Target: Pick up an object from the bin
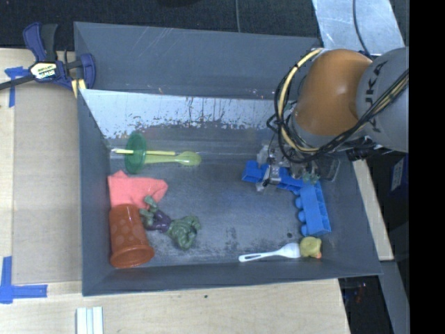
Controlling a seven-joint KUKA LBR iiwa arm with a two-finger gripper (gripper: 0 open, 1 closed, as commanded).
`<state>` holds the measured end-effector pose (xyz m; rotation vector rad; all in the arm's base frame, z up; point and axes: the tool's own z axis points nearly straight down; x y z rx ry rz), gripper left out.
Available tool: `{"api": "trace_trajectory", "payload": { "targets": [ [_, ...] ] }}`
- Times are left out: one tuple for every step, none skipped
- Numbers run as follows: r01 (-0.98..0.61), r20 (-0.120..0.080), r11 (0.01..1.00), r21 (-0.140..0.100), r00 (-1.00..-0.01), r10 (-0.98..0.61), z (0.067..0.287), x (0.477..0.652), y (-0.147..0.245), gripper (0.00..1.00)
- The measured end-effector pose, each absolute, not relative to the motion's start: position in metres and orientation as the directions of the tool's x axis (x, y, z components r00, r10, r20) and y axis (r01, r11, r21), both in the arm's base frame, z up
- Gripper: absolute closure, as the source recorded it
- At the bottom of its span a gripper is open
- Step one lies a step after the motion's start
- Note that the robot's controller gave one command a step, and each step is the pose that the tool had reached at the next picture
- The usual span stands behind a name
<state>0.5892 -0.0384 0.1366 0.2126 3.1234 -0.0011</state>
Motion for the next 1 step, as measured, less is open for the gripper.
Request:
{"api": "trace_trajectory", "payload": {
  "targets": [
    [0.169,-0.01,0.986,0.001,-0.986,0.169,0.2119,0.6018,-0.0347,1.0]
  ]
}}
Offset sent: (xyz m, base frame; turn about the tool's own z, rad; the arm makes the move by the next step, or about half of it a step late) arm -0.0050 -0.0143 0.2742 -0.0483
